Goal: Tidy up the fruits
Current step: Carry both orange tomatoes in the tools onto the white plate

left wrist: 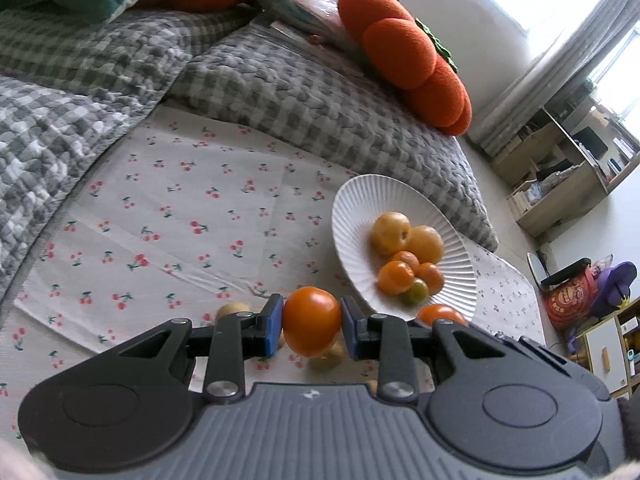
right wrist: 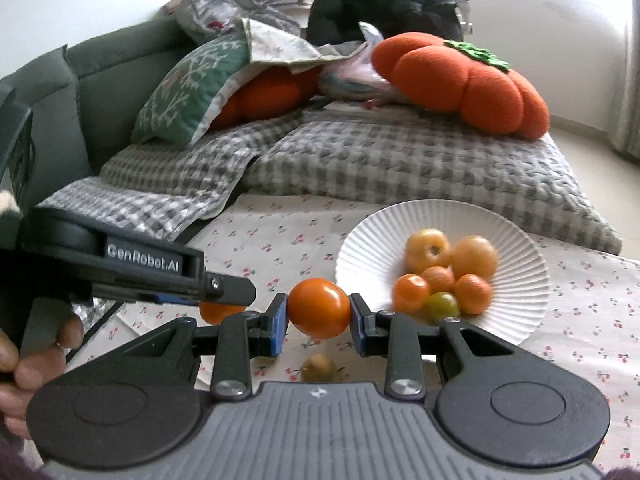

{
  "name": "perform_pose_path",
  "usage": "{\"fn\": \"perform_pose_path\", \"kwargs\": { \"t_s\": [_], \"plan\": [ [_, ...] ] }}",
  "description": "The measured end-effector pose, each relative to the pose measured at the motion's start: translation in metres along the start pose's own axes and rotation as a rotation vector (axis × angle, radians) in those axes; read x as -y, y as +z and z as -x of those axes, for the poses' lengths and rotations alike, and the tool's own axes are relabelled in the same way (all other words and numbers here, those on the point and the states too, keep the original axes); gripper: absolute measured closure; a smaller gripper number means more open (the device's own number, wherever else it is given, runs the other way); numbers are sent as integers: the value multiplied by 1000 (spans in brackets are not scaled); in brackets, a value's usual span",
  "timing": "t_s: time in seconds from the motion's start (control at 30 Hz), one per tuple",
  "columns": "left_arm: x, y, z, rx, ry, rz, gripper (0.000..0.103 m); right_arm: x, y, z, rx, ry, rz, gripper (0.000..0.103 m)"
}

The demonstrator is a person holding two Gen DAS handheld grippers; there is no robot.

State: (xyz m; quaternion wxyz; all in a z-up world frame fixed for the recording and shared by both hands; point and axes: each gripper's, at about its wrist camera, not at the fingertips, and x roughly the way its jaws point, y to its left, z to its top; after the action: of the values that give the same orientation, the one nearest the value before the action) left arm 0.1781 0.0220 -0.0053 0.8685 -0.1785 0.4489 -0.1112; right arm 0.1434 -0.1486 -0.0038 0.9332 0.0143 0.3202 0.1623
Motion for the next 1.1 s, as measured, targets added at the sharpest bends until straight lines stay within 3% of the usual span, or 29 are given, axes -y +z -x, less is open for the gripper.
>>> {"fn": "perform_pose_path", "kwargs": {
  "t_s": [0.73,1.1],
  "plan": [
    [38,-3,-20,10,-5,-81,83,56,21,30,66,-52,-123,74],
    [53,15,-52,29,-6,-132,83,102,13,9,-9,-126,-219,74]
  ]
}}
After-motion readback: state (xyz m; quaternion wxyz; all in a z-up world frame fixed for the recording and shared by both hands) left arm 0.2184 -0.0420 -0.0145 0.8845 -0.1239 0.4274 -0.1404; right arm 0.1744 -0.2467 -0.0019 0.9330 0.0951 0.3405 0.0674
